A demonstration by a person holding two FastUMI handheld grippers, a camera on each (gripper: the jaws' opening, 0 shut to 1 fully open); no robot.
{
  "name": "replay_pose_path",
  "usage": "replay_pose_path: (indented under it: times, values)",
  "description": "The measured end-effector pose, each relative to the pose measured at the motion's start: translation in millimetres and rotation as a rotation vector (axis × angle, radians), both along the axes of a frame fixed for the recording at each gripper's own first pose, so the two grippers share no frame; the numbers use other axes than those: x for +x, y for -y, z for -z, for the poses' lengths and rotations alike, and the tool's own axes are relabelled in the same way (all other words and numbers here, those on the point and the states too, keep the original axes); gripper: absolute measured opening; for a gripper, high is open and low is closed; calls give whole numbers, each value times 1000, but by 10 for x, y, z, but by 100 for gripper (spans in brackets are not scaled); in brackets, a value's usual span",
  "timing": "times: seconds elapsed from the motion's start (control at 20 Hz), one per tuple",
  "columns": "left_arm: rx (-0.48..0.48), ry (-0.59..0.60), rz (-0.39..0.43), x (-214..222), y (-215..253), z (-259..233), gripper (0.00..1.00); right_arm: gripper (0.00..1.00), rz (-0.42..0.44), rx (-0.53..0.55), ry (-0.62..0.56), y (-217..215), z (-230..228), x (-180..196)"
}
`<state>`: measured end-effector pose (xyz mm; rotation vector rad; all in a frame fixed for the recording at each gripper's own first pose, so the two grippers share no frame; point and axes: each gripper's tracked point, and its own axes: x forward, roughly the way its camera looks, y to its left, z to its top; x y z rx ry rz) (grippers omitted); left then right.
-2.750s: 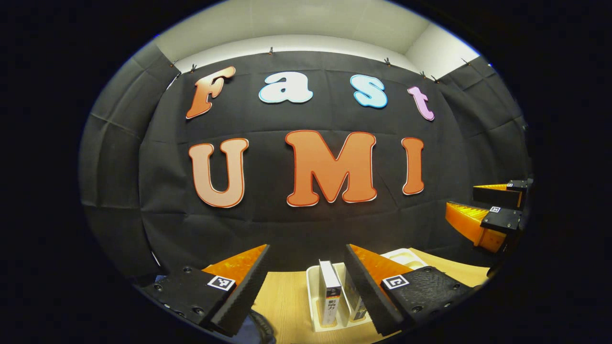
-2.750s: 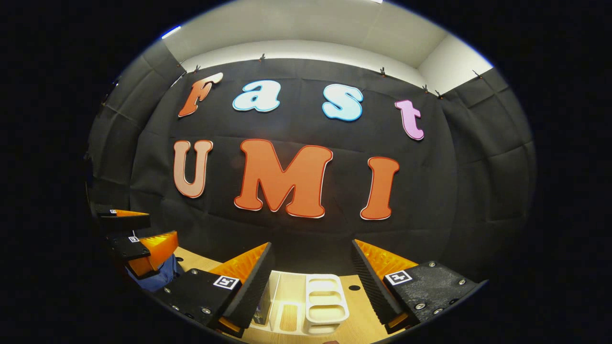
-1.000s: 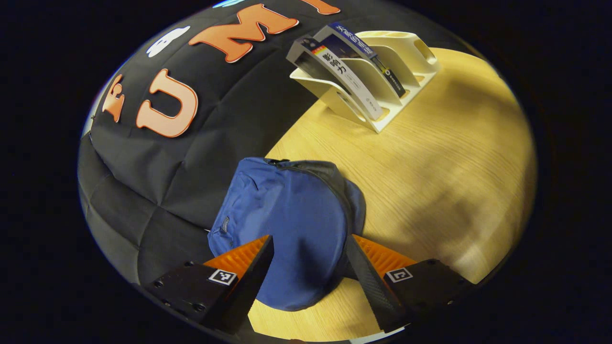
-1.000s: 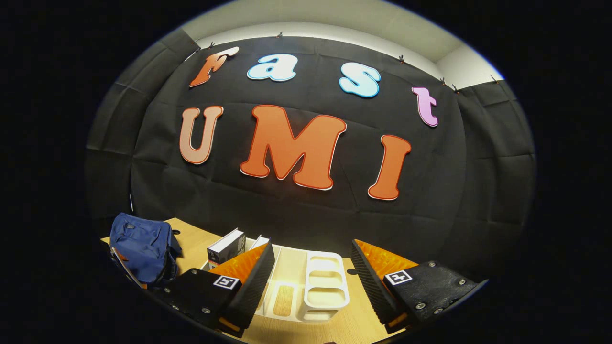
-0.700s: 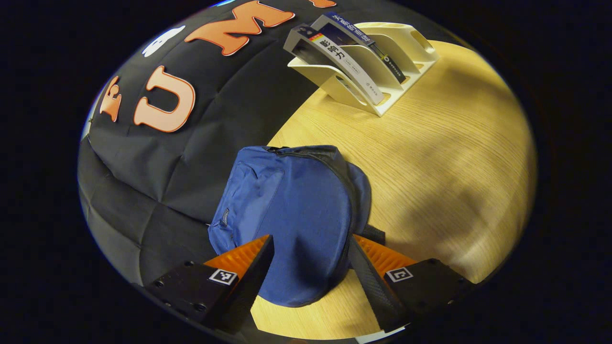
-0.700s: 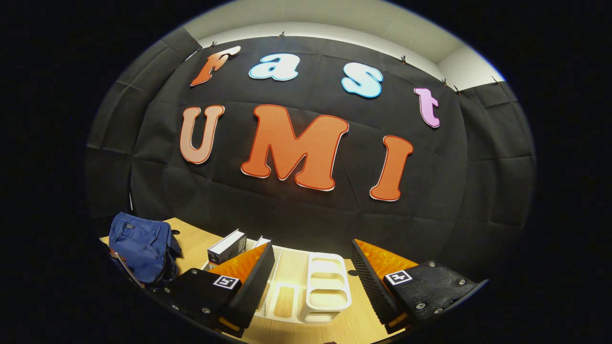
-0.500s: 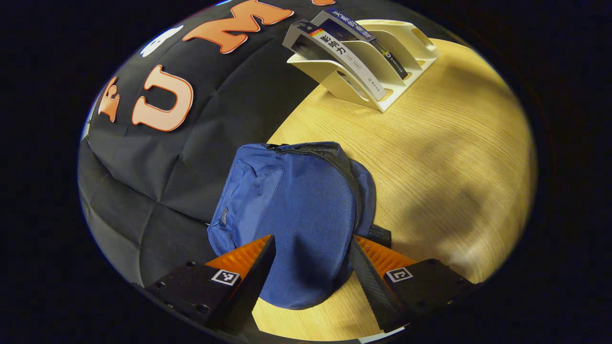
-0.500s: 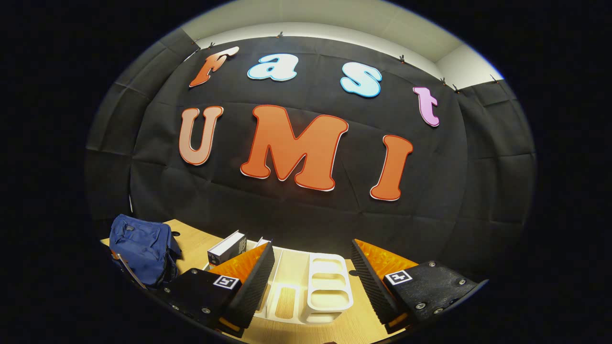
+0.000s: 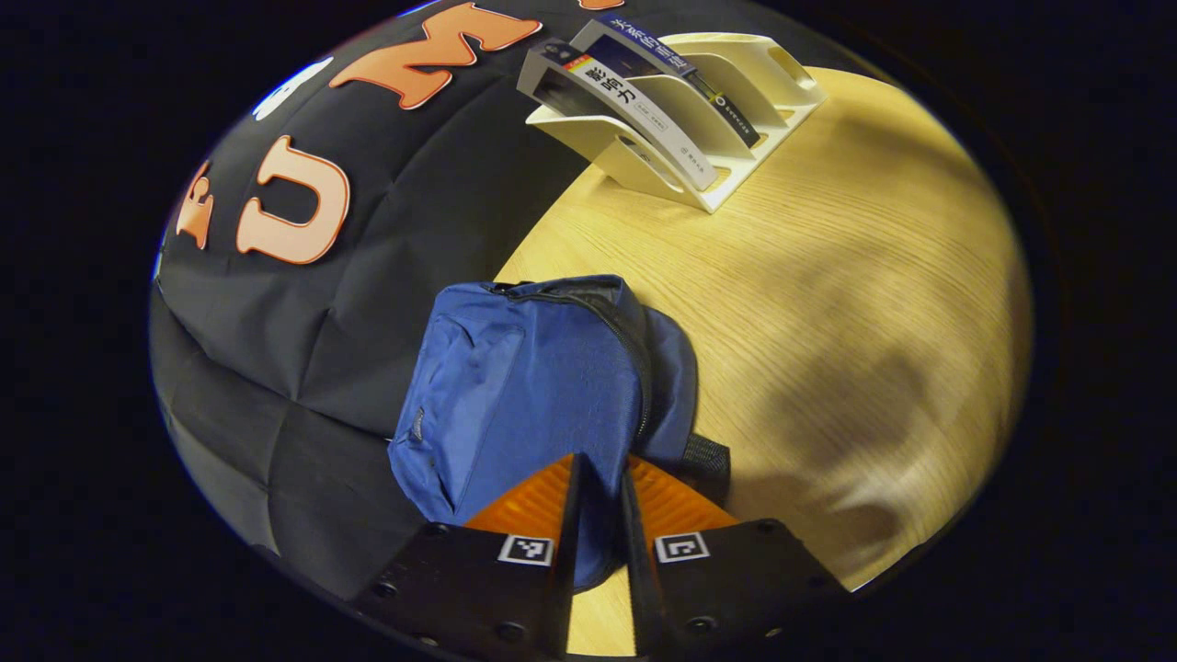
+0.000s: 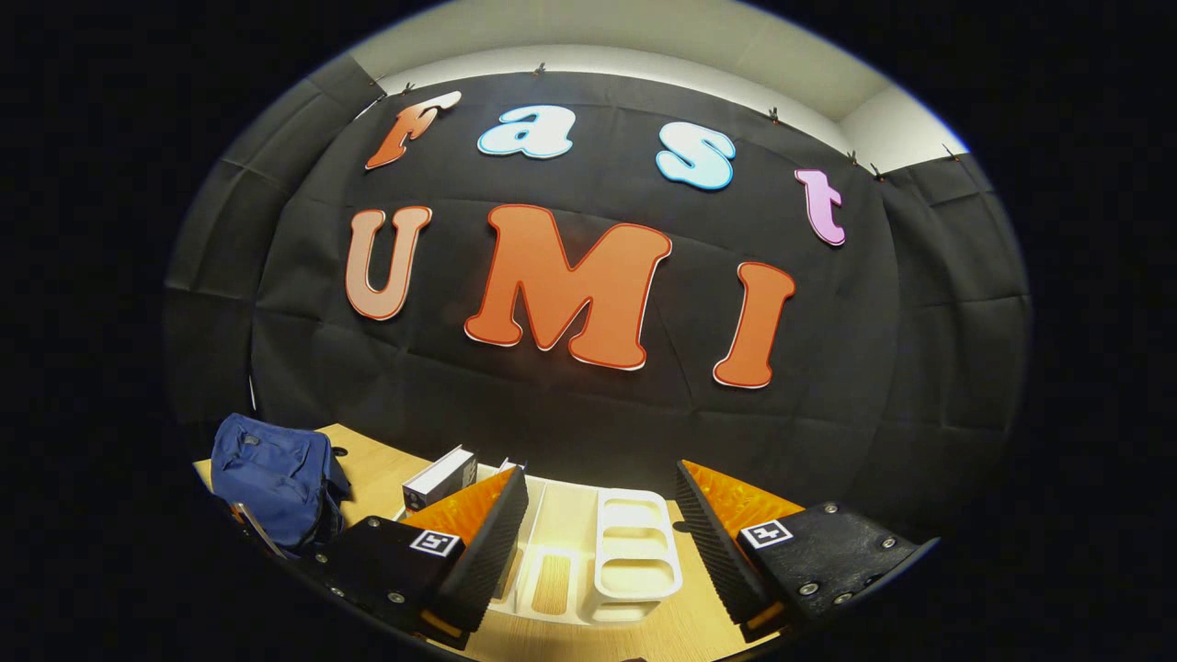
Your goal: Open the schoolbag, grab two books from the bookshelf and put them into the schoolbag.
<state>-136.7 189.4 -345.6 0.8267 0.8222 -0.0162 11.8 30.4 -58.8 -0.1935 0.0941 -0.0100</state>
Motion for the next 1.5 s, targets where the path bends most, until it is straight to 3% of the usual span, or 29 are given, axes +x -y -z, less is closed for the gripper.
replay_pose_path:
  times: [0.05,0.1,0.15,0.35,0.75,0.95,1.2,1.35,1.5]
  values:
    - [-11,3,-3,18,0,-67,18,95,-4,1,-1,-15,-1,2]
    - [-31,8,-9,49,1,-139,25,95,-12,5,-5,-31,2,-1]
    - [-50,9,-22,85,-6,-190,8,95,-24,12,-14,-75,22,17]
    - [-162,-10,-75,198,-64,-387,3,94,-115,81,-65,-357,99,44]
    - [-276,-19,-59,463,-152,-927,0,95,-233,87,-191,-958,215,350]
    - [-316,1,-53,612,-289,-1271,0,95,-235,169,-317,-1168,395,499]
    - [-396,34,-70,858,-526,-1686,0,95,-237,154,-471,-1390,623,741]
    - [-438,48,-84,998,-678,-1845,1,95,-247,264,-605,-1645,827,823]
    - [-462,44,-73,1106,-780,-1958,0,95,-217,236,-640,-1702,902,1022]
